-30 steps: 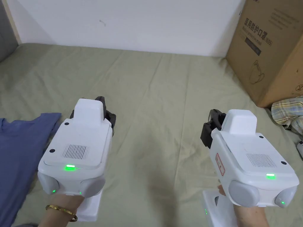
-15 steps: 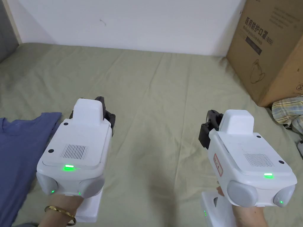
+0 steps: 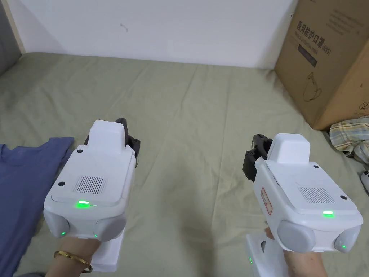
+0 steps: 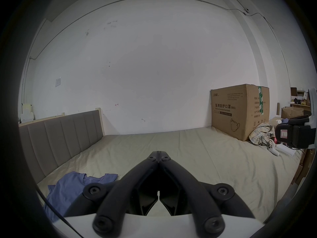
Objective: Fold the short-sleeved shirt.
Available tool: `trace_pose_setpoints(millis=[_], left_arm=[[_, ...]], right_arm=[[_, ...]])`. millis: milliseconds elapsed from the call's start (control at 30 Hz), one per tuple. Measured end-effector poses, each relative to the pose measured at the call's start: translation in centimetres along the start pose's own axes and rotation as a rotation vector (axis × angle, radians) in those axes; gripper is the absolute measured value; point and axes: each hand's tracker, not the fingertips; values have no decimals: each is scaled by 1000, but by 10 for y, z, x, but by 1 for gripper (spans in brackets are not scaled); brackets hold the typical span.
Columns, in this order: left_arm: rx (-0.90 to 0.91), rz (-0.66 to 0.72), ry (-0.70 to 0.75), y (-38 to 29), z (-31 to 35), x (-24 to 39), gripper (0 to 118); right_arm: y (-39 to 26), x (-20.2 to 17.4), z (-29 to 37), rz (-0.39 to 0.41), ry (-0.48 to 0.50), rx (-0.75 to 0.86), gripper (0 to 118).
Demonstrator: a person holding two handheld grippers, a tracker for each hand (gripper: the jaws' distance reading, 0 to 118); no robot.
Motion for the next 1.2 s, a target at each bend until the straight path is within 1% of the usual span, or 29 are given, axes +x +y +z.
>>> trace_pose_setpoints(millis=[400,567,667,767,1000,1133,1200], left_arm=[[4,5,2,2,2,0,0],[10,14,34,4,7,-12,0],[14,18,83,5,15,-30,0],[16,24,167,1,24,-56,0],[12,49,390,-4,68,-127,0],[5,66,513,-7,97,-162,0],[-3,65,554,-10,111,-175,0]], right_arm=[[3,-1,0,6,6,0,0],[10,-16,-4,20,40,12,0],[15,-35,-11,30,99,21,0],[19,-62,-18,42,175,29,0],[28,-142,-26,84,391,42,0],[29,-187,-24,94,513,46,0],[29,-205,-22,103,552,46,0]])
